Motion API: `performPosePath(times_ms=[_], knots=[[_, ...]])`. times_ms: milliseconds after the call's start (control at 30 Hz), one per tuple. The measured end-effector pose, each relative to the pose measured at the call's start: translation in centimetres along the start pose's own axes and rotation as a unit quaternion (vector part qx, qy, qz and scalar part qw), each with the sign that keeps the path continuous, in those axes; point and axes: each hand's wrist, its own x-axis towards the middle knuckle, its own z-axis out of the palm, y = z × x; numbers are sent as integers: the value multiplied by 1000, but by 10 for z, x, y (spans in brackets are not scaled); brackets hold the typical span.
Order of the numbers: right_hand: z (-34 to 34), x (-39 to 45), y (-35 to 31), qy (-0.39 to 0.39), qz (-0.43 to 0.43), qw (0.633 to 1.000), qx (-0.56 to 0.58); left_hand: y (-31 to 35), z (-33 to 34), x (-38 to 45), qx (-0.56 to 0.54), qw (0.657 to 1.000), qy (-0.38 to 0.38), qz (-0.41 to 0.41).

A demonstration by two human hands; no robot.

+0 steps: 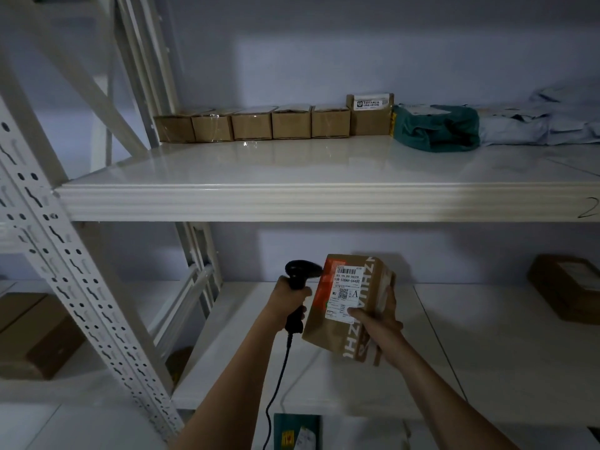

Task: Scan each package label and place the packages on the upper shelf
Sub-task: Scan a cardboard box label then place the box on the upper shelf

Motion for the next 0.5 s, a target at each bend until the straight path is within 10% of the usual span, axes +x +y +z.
performPosePath(times_ms=[267,500], knots=[[-8,9,13,-22,90,993,76,-121,-8,18,42,973,139,-179],[-17,6,24,-14,149,981,124,-150,3,25,169,966,118,-156]])
